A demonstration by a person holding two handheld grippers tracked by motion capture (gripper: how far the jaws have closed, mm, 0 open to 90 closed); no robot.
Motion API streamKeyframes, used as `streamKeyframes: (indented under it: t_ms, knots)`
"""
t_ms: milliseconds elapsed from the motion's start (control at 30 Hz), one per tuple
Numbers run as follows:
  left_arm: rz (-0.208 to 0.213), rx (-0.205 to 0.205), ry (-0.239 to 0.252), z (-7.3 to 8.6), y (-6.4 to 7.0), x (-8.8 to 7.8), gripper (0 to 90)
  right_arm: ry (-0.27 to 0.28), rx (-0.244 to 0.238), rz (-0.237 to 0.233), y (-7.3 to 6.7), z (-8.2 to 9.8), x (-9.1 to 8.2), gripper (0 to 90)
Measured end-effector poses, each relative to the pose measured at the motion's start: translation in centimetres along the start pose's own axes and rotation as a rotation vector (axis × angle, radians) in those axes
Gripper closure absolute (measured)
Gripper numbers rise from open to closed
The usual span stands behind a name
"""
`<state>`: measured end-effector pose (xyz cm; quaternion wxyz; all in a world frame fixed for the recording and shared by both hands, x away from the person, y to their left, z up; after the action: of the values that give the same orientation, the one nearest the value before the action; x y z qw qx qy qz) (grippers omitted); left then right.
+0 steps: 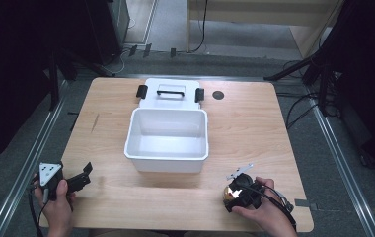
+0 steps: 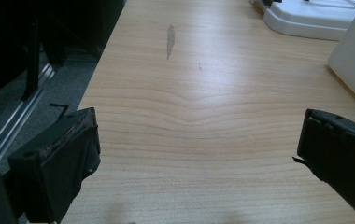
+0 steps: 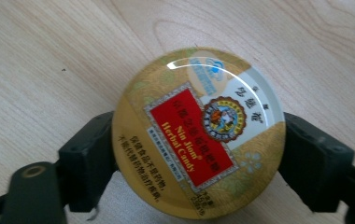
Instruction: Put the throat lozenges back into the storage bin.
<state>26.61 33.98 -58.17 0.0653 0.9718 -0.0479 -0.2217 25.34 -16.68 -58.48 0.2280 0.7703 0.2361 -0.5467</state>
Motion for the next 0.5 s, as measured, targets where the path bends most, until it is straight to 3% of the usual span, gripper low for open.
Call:
streamKeyframes:
  t_ms: [267, 500]
  knots:
    - [0.0, -0.003, -0.003, 0.03, -0.02, -0.06, 0.0, 0.004, -0.003, -0.007, 0.0, 0.01, -0.06, 20.5]
    - [-0.004, 0.001, 0.0, 0.03, -0.01, -0.06, 0.0, 0.04, 0.05, 0.003, 0.88, -0.14, -0.72, 20.6]
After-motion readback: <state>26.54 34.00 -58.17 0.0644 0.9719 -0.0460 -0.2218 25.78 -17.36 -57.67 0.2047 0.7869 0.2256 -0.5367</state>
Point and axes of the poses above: each handheld gripper's, and its own axes: x roughly forward along the jaws, z roughly out of its underside, y roughly to its right, the point moved 7 cm from there along x, roughly forward along the jaws, and after that the axes turned 5 degrees about z, right-handed, at the moved point
